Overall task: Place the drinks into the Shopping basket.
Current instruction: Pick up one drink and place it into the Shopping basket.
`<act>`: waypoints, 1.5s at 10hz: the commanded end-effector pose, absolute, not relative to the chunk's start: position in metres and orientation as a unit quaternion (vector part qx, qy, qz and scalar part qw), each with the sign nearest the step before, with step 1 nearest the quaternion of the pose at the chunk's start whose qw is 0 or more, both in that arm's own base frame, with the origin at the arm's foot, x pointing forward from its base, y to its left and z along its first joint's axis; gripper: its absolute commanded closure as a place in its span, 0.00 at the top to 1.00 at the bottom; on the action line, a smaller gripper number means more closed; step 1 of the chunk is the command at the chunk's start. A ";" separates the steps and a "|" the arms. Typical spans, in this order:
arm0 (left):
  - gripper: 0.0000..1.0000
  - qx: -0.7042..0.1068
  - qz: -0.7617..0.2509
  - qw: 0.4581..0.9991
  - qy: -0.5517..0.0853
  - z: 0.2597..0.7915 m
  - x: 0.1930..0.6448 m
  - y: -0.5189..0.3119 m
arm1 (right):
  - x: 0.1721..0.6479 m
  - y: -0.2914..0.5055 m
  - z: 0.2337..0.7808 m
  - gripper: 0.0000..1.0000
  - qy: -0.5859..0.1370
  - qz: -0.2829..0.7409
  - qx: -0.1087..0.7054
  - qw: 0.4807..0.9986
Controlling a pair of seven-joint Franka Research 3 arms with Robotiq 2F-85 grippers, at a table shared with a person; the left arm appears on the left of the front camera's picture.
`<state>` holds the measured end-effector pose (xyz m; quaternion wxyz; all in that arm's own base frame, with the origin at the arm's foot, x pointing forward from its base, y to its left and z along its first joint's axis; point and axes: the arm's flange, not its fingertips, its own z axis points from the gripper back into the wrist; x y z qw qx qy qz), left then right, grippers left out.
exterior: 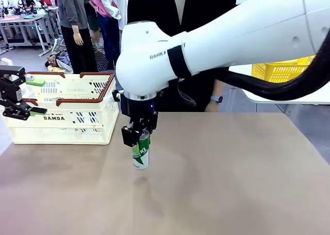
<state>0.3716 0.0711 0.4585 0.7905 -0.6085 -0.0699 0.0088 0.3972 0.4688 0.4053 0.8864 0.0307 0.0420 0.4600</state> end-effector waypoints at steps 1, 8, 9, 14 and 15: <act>1.00 -0.612 0.009 0.788 -0.068 0.462 0.370 0.071 | 0.398 0.462 0.398 0.00 0.041 0.468 -0.004 0.883; 1.00 -0.612 0.009 0.788 -0.068 0.462 0.370 0.071 | 0.394 0.446 0.428 1.00 0.039 0.475 0.019 0.879; 1.00 -0.612 0.009 0.788 -0.068 0.462 0.370 0.071 | 0.388 0.436 0.453 1.00 0.035 0.474 0.032 0.879; 1.00 -0.612 0.009 0.788 -0.068 0.462 0.370 0.071 | 0.392 0.334 0.543 1.00 0.050 0.373 0.045 0.925; 1.00 -0.612 0.009 0.788 -0.068 0.462 0.370 0.071 | 0.394 0.275 0.571 1.00 0.074 0.327 0.071 0.939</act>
